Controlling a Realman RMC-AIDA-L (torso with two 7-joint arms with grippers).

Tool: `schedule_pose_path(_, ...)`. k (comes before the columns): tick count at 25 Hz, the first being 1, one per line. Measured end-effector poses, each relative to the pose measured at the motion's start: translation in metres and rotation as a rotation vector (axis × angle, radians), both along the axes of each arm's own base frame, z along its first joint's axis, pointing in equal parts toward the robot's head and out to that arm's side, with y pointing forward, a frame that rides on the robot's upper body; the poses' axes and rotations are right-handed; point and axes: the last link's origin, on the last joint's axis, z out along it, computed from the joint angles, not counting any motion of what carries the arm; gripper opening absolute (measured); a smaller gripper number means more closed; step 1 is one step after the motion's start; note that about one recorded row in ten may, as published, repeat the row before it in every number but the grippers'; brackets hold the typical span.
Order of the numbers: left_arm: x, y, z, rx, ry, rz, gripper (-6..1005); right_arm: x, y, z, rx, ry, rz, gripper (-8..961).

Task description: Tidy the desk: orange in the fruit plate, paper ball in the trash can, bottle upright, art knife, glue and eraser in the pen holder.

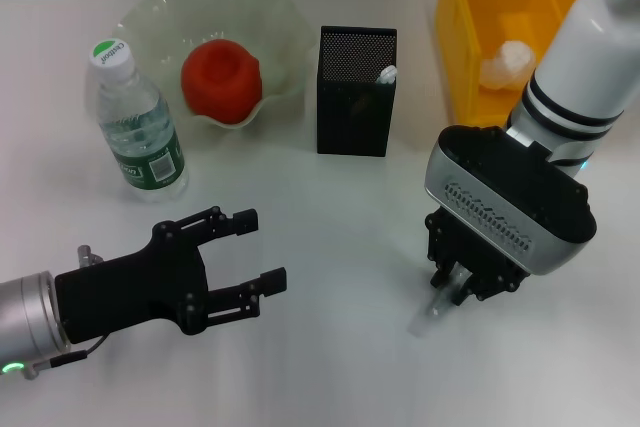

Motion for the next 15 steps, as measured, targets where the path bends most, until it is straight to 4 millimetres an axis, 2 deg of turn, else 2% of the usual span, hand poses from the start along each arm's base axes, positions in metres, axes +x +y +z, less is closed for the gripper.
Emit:
schedule_pose_path(2,0.0000,0.0002,0.0002,0.001,-0.001,0.000,784,0.0000,0.0001,0.0000,0.000,0.000,0.000,266)
schedule_pose_path(8,0.0001,0.0001,0.0002,0.001,-0.001,0.000,784,-0.0003,0.0011,-0.0004,0.006,0.003,0.004,163)
schedule_pose_path(15,-0.0003,0.0003,0.0009,0.002,0.000,0.000,784,-0.0043,0.0010,0.0011,0.009,0.029,-0.003,143)
